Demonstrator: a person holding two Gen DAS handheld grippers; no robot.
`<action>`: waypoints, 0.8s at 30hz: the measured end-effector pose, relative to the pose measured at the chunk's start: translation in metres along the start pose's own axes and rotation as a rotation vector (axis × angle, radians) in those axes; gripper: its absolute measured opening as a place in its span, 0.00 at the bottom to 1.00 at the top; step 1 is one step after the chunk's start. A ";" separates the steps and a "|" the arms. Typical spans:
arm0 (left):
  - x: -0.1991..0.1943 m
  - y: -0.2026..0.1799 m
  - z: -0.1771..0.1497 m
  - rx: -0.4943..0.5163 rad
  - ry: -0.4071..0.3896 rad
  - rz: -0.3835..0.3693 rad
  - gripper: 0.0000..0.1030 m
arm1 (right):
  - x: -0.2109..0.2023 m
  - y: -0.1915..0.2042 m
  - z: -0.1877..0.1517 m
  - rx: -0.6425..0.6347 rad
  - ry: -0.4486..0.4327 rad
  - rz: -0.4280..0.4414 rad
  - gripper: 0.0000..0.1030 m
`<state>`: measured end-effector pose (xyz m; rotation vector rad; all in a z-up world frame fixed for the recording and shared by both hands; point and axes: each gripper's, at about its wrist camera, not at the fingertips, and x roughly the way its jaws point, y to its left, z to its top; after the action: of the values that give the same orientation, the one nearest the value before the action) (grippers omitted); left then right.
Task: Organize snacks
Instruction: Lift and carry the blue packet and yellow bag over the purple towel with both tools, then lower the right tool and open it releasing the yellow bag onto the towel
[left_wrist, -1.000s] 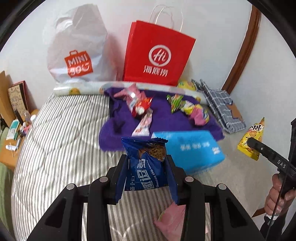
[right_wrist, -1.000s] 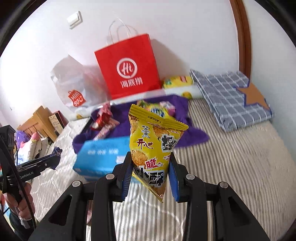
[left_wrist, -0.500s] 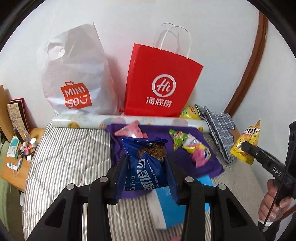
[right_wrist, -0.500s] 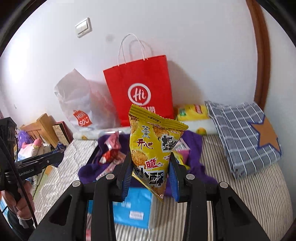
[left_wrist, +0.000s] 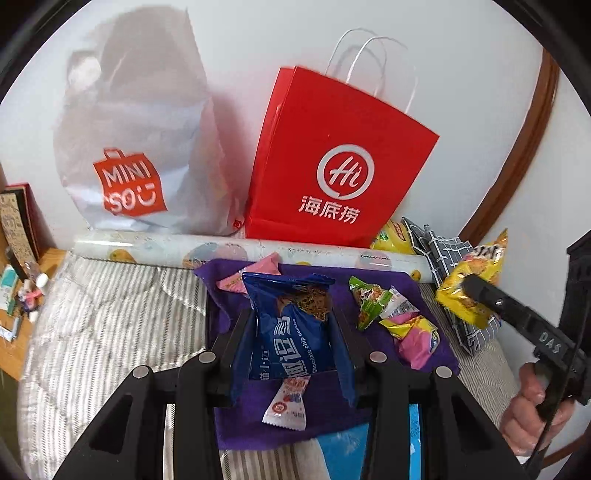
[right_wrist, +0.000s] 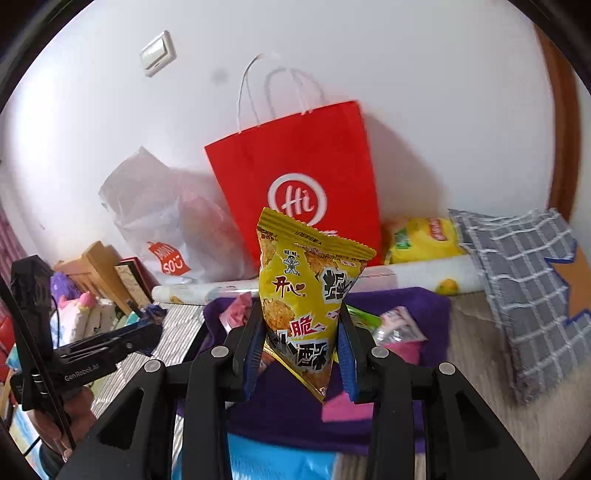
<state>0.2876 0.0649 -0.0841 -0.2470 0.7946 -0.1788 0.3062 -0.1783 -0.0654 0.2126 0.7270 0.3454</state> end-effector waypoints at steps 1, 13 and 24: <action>0.004 0.002 -0.001 -0.001 0.001 -0.002 0.37 | 0.008 -0.003 -0.004 0.008 0.009 0.006 0.35; 0.021 0.014 -0.021 -0.002 0.015 0.025 0.37 | 0.034 -0.020 -0.035 -0.004 0.076 -0.046 0.35; 0.034 0.006 -0.032 0.023 0.047 0.042 0.37 | 0.052 -0.017 -0.045 -0.040 0.140 -0.059 0.35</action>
<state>0.2884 0.0573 -0.1305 -0.2044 0.8434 -0.1544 0.3158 -0.1709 -0.1347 0.1298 0.8615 0.3203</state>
